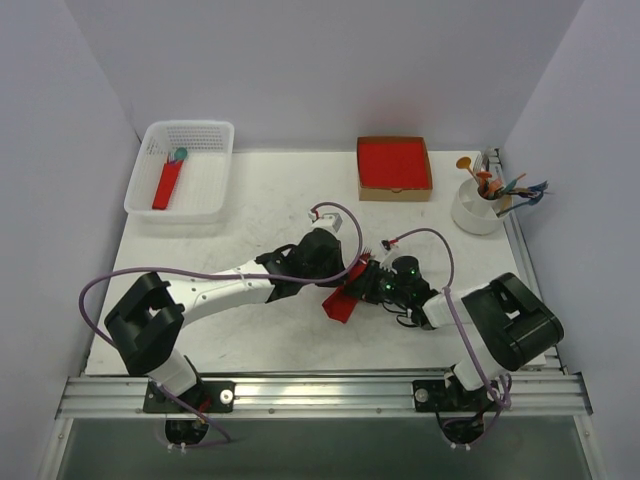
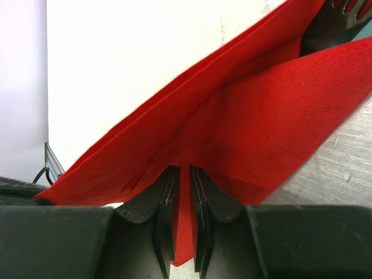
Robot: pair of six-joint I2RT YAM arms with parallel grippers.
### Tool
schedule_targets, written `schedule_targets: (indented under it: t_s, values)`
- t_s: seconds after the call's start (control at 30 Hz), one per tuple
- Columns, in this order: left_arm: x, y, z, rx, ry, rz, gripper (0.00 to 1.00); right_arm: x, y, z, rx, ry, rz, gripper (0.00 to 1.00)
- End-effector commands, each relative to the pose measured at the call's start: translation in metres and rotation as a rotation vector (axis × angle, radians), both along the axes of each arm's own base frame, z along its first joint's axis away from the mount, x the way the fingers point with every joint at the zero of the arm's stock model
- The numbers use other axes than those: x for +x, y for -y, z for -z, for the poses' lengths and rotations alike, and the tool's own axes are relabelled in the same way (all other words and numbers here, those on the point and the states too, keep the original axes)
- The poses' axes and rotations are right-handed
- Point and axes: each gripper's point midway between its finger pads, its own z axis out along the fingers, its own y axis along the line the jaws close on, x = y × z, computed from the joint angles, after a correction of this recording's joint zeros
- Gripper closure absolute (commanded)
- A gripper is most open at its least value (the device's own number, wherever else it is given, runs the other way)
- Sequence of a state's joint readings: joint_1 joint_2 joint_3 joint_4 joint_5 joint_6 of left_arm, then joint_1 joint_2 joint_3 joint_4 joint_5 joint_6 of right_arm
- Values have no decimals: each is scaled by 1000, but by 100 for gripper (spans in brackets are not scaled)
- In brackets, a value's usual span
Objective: Place the utensils on the paper napkin and roll it up
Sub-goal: Roll the napkin at the center of the board.
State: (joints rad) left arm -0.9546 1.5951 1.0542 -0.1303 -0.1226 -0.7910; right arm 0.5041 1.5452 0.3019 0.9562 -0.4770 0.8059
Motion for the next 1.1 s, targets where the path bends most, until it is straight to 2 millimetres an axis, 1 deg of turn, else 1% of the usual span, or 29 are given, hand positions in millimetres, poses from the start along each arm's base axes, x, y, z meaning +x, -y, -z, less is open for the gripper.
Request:
schedule_targets:
  t_s: [0.0,0.07,0.3,0.33,0.47,0.5,0.53,0.67,0.83,0.87,0.9,0.93,1.0,1.07]
  values:
    - [2,3,-15,-36,35,13,98,14,-2,-23,14,78,12,84]
    - [3,4,-16,-38,35,13,98,13,-1,-26,17,85,13,82]
    - [2,5,-15,-35,30,16,98,2,6,-32,30,111,26,67]
    - [2,5,-14,-33,27,16,98,2,7,-38,39,128,30,66]
    - [3,5,-14,-31,27,14,98,-2,11,-43,40,148,45,59]
    - [3,5,-13,-30,25,16,98,-5,12,-42,34,145,45,58]
    - [2,5,-12,-30,23,16,98,-5,13,-46,38,162,47,57]
    - [3,8,-11,-30,20,18,98,-12,13,-48,25,186,48,53]
    - [1,13,-9,-41,8,26,98,-17,19,-49,17,202,80,52]
    - [-1,15,-9,-42,8,31,97,-17,21,-49,16,201,95,54]
    - [-1,16,-9,-45,8,34,98,-19,26,-43,-5,179,111,56]
    - [-1,17,-10,-47,9,32,98,-16,32,-45,-15,188,147,61]
    - [-1,19,-10,-48,11,33,98,-19,41,-37,-52,153,181,69]
    - [-2,21,-10,-51,12,36,98,-17,47,-42,-58,165,204,75]
